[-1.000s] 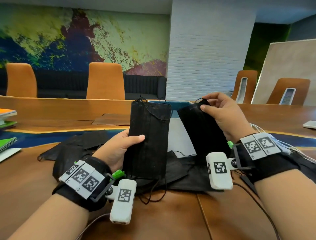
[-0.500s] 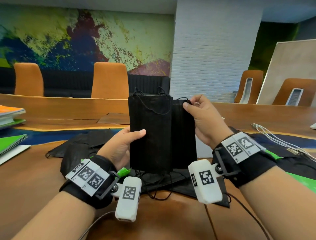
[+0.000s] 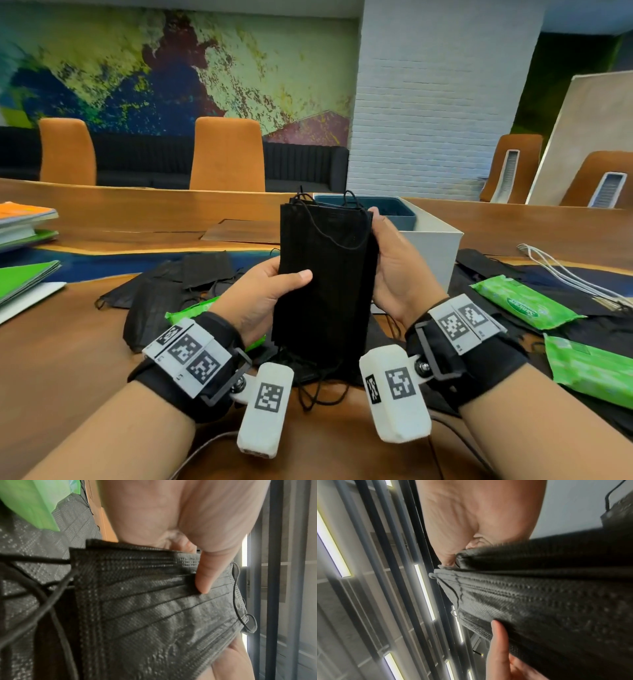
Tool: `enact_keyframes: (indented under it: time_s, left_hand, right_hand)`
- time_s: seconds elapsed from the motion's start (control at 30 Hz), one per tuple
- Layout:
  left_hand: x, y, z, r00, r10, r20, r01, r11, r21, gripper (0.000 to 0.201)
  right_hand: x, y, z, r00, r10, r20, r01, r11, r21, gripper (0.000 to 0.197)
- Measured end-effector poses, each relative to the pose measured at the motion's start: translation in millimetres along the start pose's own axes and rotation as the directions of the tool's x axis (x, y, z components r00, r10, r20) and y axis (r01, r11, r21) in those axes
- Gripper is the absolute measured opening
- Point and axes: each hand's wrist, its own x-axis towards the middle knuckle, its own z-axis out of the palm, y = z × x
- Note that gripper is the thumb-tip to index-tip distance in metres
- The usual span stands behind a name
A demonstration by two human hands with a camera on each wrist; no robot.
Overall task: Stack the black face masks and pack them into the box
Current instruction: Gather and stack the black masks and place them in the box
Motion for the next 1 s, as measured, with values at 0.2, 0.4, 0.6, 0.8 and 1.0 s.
enact_keyframes:
  time_s: [0.2,0.4,0.6,0.8,1.0]
  left_hand:
    - [2,-9,5,0.999,0.012,-0.052,-0.011,1.000,0.024,0.022]
    - [2,-10,2,0.995,0.097,-0.036,-0.098,0.995,-0.019,0.058]
    - [1,-5,-5,0.997,0.048,0.064,-0.049,0.999,0.015,0.067]
    - [-5,-6,-3,0.973,-0.099,0.208,0.057,0.979,0.198,0.059]
    - [-6,-1,-2,0.981,-0.063,0.184,0.032,0.985,0.167,0.057]
  right_hand:
    - [-13,8,-15,0.999,0.006,0.050,-0.003,0.999,-0.051,0.051]
    - [-18,9,-12,0.998,-0.002,0.065,0.008,0.996,-0.093,0.048]
    - [-19,16,-15,0.995,-0.004,0.099,0.026,0.973,-0.228,0.037]
    - [-23,14,-13,0.989,-0.036,0.143,0.083,0.936,-0.342,0.036]
    - [-23,1,-11,0.962,-0.223,0.155,0.259,0.925,-0.278,0.051]
